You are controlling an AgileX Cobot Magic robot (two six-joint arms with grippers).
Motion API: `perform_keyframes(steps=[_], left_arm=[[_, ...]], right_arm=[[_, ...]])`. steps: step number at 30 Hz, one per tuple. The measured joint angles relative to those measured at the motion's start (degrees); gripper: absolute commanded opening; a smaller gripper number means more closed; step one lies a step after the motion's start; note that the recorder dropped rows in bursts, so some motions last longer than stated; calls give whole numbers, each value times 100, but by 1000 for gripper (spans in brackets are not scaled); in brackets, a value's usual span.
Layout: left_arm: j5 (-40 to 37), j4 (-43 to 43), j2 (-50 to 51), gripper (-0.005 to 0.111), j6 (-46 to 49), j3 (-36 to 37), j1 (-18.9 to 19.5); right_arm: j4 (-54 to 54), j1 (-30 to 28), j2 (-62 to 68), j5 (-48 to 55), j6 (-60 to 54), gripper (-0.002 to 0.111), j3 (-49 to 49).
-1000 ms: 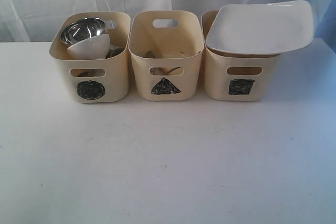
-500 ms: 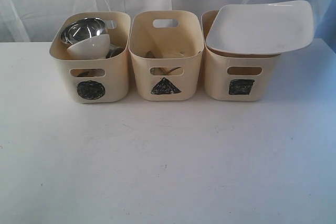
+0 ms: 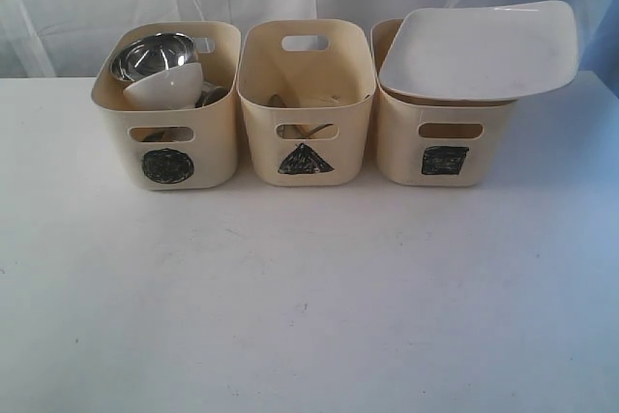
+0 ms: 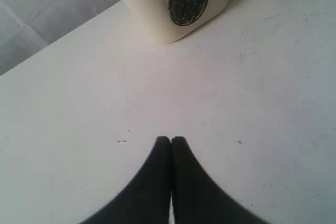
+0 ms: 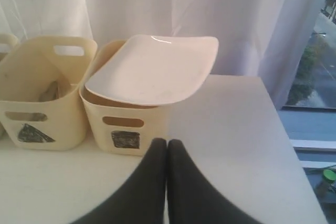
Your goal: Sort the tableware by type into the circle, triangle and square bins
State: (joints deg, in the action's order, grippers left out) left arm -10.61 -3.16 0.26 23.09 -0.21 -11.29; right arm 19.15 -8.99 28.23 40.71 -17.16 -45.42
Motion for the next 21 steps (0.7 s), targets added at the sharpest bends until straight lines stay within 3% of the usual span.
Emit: perform_keyframes(steps=[21], left_arm=[[0,0,0,0,0,0,0]], right_arm=[[435,0,-262,-5,73,0,70]])
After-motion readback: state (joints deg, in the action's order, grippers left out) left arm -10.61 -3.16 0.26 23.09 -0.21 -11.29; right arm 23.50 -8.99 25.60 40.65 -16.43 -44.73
